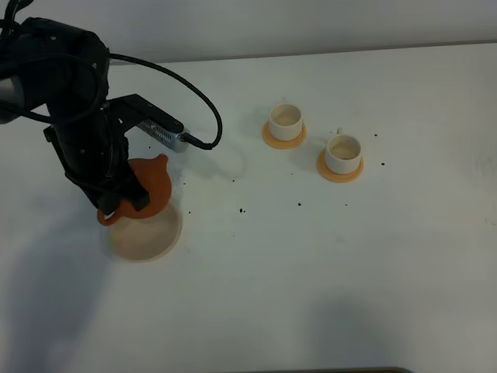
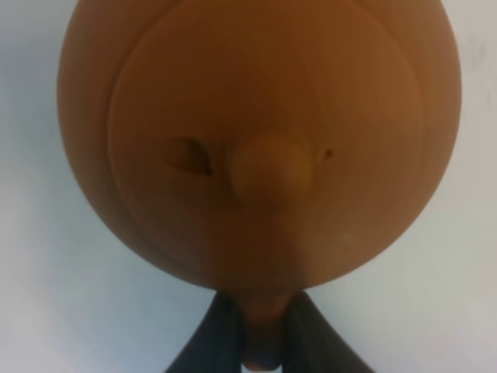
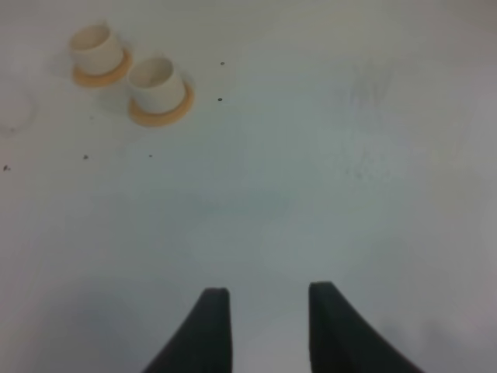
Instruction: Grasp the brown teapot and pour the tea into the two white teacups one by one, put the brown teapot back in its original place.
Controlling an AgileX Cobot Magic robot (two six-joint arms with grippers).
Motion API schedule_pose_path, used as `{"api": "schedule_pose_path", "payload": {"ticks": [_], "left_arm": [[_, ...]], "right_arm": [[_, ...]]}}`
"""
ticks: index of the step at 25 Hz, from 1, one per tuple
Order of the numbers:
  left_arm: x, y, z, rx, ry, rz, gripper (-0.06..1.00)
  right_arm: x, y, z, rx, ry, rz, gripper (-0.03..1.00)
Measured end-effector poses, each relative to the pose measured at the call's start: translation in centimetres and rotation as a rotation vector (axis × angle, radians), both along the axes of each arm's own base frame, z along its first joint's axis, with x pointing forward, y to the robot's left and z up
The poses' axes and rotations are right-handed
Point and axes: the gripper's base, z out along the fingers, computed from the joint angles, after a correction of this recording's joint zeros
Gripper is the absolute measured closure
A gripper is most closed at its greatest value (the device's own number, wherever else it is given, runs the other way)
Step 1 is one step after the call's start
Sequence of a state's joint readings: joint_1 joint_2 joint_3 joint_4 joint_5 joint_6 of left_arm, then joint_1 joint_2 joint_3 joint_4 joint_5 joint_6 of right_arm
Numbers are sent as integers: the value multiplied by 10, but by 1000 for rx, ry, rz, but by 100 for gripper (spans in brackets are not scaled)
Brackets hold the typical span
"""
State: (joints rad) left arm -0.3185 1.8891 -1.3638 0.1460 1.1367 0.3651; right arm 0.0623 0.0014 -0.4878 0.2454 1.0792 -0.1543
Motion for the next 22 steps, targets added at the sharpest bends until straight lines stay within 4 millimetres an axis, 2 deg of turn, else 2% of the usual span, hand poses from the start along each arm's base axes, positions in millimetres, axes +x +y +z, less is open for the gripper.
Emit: {"api": "schedule_pose_path", "payload": {"ticks": [16, 22], "left_arm": [[15, -7, 5, -62, -144, -61, 83], [23, -17, 13, -128, -170, -58, 83]], "right_arm": [[0, 0, 0, 0, 0, 0, 73], [0, 0, 0, 0, 0, 0, 73]]}}
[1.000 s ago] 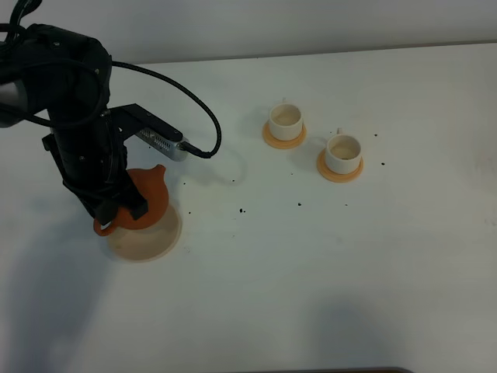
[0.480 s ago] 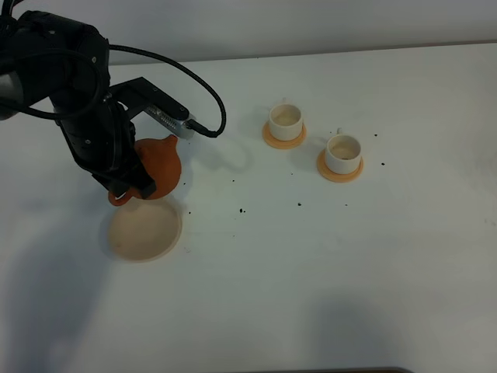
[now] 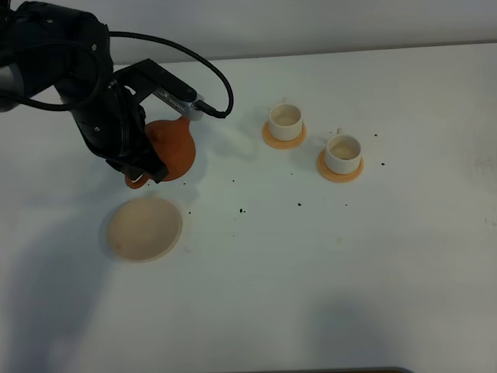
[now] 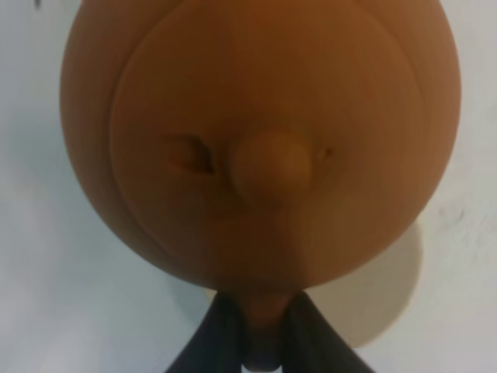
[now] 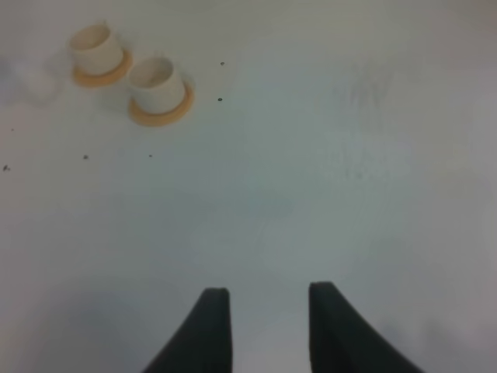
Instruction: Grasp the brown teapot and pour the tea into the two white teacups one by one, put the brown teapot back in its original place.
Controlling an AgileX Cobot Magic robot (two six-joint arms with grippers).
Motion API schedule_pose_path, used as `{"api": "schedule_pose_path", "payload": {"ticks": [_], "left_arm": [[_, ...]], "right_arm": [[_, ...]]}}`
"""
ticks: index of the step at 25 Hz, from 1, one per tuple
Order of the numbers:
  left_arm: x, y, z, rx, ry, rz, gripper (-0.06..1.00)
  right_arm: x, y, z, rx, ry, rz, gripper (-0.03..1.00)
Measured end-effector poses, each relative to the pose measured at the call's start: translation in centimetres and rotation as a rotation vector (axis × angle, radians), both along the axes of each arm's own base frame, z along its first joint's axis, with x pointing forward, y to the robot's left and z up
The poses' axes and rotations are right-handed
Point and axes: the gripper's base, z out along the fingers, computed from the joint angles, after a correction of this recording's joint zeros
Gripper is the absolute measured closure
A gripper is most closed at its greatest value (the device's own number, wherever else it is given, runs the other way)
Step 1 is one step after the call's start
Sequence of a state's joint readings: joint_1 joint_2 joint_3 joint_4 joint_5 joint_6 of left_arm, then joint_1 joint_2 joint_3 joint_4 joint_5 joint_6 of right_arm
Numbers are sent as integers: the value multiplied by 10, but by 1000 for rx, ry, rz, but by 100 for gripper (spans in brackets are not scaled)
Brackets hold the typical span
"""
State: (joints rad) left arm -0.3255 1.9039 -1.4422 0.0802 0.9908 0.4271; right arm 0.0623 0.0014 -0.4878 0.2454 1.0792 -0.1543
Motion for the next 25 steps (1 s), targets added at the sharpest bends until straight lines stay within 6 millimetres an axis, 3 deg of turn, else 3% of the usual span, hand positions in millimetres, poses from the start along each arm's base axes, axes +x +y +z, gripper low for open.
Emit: {"api": "schedule_pose_path", "payload": {"ticks": [7, 18, 25], "left_arm": [[14, -27, -3, -10, -17, -59, 83], [40, -90, -10, -31, -53, -164, 83], [44, -112, -14, -31, -62, -201, 83]], "right_arm": [[0, 0, 0, 0, 0, 0, 73], [0, 0, 0, 0, 0, 0, 73], [0, 0, 0, 0, 0, 0, 73]]}}
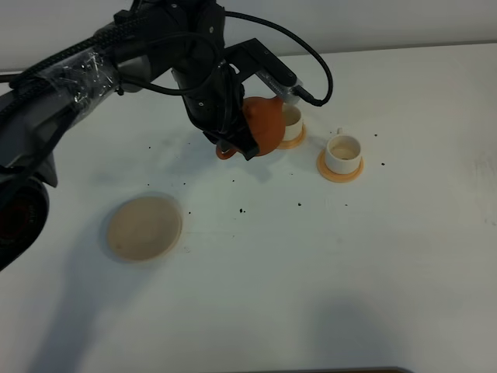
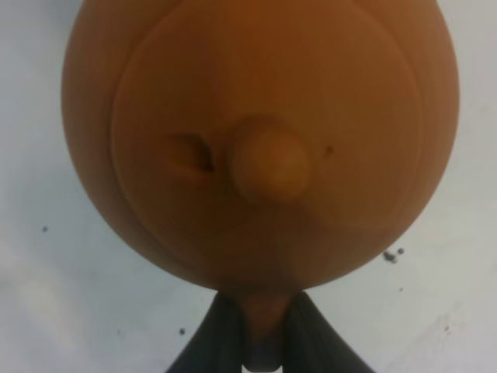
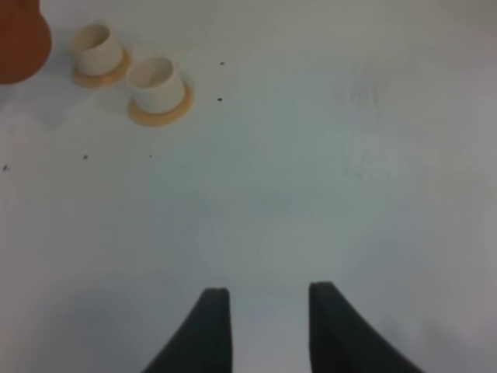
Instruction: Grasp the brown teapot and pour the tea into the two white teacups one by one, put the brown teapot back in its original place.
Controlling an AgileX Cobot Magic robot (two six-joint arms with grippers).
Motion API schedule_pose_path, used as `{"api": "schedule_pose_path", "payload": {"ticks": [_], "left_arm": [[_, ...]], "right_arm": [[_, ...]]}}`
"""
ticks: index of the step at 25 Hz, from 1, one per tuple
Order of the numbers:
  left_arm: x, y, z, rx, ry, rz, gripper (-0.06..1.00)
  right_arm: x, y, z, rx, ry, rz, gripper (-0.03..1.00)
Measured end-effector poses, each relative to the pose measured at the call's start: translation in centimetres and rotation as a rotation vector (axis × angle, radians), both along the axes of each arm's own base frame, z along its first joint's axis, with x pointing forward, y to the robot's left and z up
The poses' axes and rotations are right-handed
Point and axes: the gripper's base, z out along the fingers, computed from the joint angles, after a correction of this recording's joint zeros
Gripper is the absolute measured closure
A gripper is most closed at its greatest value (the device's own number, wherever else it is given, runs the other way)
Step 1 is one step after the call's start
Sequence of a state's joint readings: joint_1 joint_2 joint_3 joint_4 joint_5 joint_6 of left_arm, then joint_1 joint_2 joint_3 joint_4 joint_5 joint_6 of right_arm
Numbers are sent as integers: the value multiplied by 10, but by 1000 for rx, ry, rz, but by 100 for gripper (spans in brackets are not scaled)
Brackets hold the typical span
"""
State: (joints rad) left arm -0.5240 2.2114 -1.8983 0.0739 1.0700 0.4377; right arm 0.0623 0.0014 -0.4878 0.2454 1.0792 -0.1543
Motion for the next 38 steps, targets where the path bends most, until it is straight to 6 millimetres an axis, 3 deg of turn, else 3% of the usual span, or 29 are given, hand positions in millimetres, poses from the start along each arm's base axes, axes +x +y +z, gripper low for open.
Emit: {"api": "schedule_pose_path", "payload": {"ticks": [9, 19, 29, 38], "left_arm": [[-3, -26, -15, 55, -11, -78, 83], [-7, -19, -13, 160, 21, -95, 83], [2, -23, 14, 160, -61, -177, 83], [0, -30, 14, 187, -80, -242, 83]], "right_arm": [[0, 0, 0, 0, 0, 0, 73], [0, 0, 0, 0, 0, 0, 73], [0, 0, 0, 0, 0, 0, 73], [0, 0, 0, 0, 0, 0, 73]]}}
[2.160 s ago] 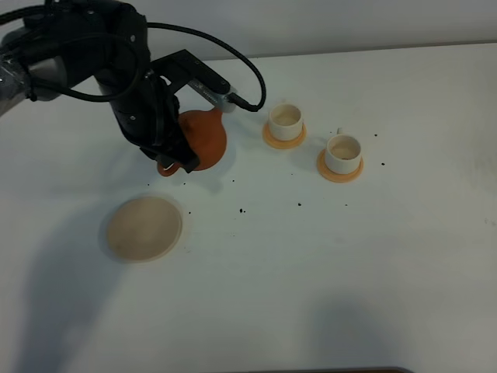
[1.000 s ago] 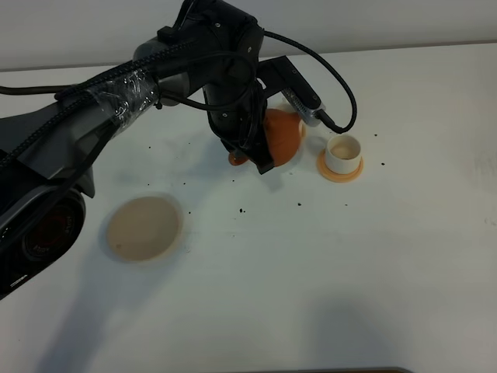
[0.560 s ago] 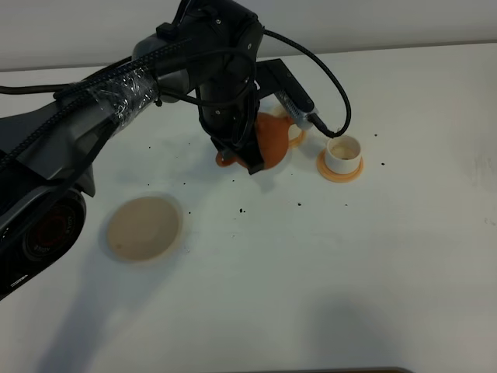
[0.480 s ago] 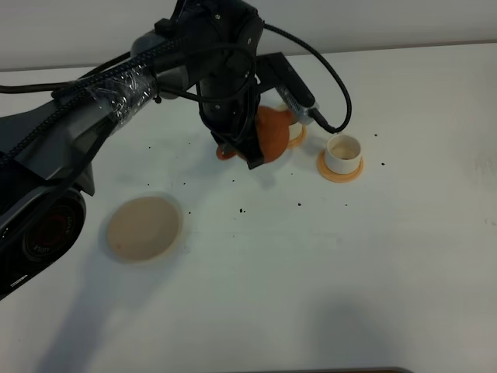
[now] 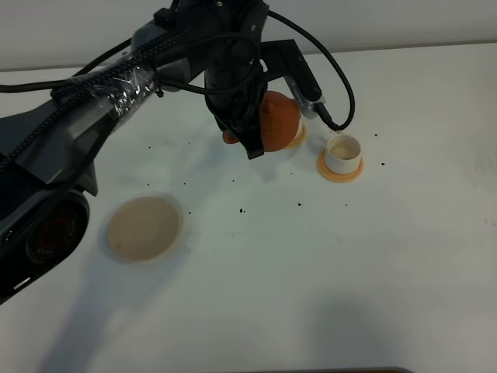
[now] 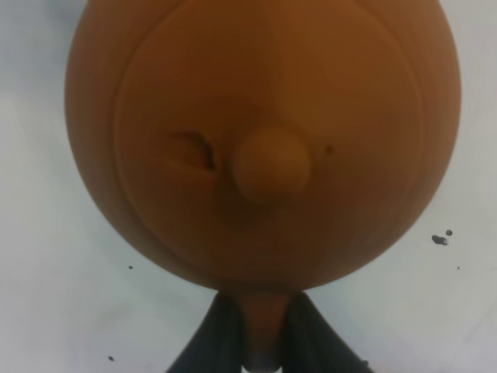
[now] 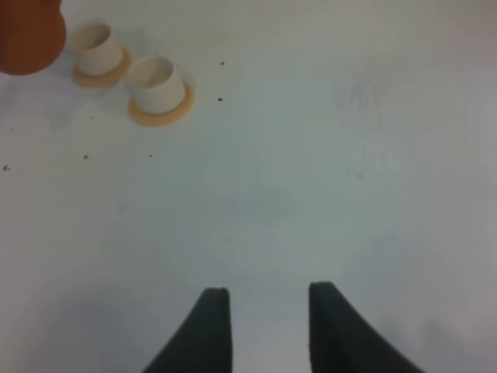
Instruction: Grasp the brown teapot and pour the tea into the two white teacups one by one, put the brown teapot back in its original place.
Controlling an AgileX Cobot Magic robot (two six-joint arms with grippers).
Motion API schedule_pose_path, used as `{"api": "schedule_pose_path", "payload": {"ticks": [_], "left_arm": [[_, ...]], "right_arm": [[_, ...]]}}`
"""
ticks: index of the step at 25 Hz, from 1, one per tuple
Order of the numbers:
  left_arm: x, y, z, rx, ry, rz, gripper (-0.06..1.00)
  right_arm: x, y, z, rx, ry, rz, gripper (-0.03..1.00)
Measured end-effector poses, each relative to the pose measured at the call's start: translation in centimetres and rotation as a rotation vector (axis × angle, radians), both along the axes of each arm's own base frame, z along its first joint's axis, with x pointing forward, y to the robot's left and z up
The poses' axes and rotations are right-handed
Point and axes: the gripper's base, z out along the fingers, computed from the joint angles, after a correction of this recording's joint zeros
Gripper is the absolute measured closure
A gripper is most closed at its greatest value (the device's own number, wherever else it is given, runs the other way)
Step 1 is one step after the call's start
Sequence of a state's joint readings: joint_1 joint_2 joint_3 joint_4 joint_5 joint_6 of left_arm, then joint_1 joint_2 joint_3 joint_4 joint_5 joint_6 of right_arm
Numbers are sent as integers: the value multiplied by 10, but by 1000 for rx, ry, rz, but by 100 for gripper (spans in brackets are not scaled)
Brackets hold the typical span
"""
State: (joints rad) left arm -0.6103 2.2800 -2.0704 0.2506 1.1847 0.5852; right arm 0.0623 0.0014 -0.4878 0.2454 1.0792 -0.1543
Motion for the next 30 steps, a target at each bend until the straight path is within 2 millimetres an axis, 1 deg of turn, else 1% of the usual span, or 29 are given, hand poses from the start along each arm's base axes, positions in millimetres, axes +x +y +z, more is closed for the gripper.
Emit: {"api": "schedule_pose_path", "payload": {"ticks": [2, 7, 10, 13, 17, 30], "left_arm": [[0, -6, -4, 17, -11, -17, 83], [5, -23, -20, 38, -23, -46, 83], [8, -32, -25, 45, -45, -62, 83], [9, -40, -24, 58, -79, -83, 83], [6, -48, -24, 74, -95, -108, 83], [-3, -62, -26, 188, -172, -181, 83]], "right_arm": [[0, 0, 0, 0, 0, 0, 73], [0, 0, 0, 0, 0, 0, 73], [0, 0, 0, 0, 0, 0, 73], [0, 0, 0, 0, 0, 0, 73], [0, 0, 0, 0, 0, 0, 73], [0, 0, 0, 0, 0, 0, 73]]}}
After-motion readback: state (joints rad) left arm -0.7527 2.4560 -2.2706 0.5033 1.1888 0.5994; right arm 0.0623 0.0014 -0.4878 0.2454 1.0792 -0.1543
